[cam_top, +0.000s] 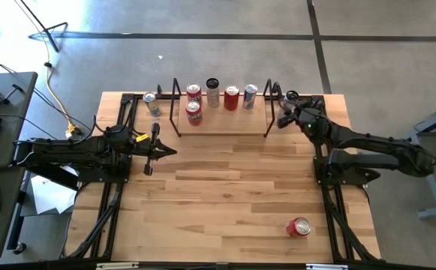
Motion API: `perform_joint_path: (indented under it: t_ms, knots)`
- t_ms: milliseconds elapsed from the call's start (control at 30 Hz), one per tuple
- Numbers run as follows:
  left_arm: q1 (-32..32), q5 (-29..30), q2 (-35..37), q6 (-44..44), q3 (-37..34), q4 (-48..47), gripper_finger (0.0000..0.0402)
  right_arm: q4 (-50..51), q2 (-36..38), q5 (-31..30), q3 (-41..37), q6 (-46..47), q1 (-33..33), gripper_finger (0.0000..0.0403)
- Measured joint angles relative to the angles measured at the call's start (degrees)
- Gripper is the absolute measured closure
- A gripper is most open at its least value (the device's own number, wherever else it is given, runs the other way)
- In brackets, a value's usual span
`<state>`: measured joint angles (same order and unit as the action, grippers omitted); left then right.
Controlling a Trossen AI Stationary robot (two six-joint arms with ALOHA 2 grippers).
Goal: Place canned beverage on shelf
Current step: Put the white yellow soda can on the shelf aligned with the white yellow soda can
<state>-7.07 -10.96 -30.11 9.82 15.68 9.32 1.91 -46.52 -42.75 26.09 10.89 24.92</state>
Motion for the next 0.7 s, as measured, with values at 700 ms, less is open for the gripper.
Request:
perform_joint_path:
  t_ms: [700]
  knots:
    - [0.0,0.0,0.0,0.4,0.0,-0.1,0.0401,-8.3,-11.5,13.7,0.0,5.6,16.0,0.0111]
